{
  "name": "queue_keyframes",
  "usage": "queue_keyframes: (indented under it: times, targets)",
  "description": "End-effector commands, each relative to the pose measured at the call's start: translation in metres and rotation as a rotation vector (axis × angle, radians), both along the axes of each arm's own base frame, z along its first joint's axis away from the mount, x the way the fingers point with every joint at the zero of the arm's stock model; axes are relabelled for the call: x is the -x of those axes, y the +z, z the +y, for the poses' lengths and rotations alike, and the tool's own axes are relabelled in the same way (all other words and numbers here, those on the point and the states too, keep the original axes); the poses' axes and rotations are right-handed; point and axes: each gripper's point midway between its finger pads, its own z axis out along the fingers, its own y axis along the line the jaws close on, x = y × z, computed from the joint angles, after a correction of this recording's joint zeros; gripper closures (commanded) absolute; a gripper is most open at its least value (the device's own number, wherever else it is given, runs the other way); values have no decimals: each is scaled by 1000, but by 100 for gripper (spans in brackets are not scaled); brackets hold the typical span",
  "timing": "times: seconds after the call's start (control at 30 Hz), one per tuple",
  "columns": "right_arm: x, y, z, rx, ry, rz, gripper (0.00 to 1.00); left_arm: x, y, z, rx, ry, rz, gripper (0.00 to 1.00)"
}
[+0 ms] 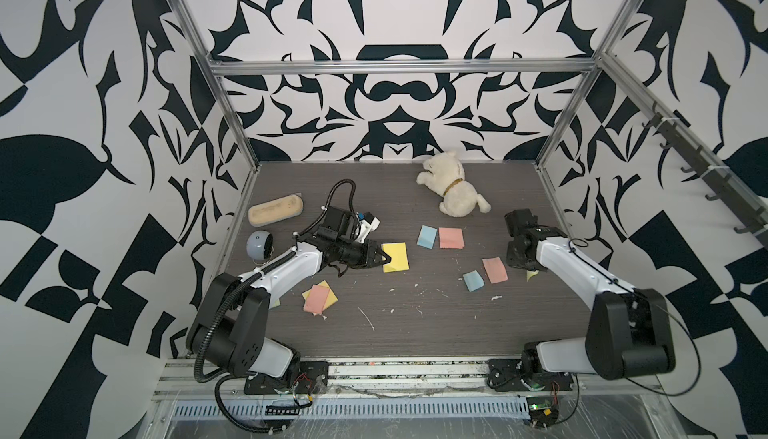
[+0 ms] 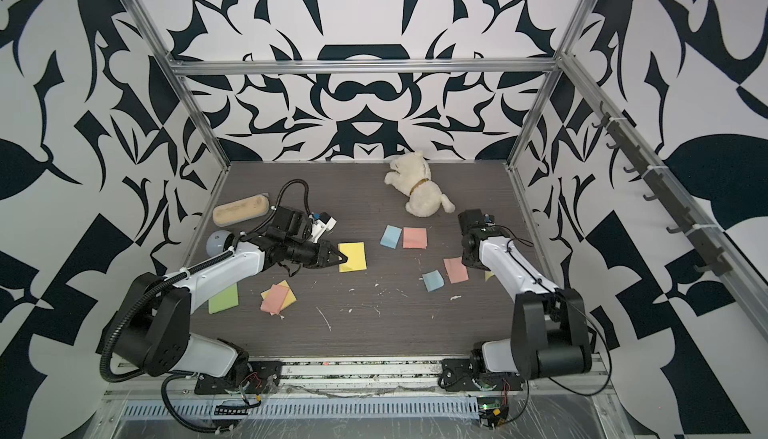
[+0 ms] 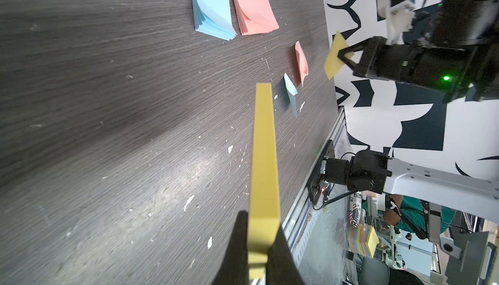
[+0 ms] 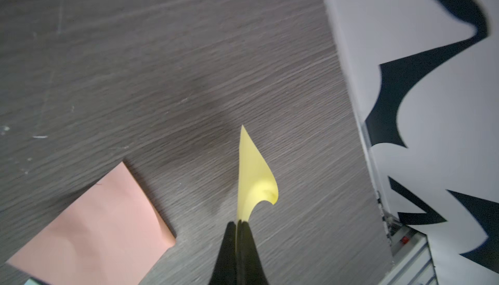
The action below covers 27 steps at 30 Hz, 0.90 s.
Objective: Tear off pages from different memo pads
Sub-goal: Place the paper at the center of the board, then place the memo pad at the center of the board.
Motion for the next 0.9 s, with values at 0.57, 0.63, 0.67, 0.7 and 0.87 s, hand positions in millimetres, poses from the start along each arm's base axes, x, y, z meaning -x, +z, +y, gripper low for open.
queue_keyframes:
  times: [0.57, 0.63, 0.67, 0.7, 0.87]
  targets:
    - [-46, 70, 57, -336, 104, -212, 48, -95, -60, 1, -202, 73, 83, 100]
    - [-44, 76, 56, -334, 96, -249, 48, -102, -67, -6, -203, 51, 102, 100]
    - [-43, 79, 56, -338, 89, -264, 48, -105, -72, -7, -210, 46, 112, 100]
    - [-41, 81, 57, -347, 86, -276, 48, -108, -76, -8, -216, 42, 117, 100]
    - [-39, 98, 90, -418, 160, -329, 49, -112, -95, -28, -224, -14, 155, 100]
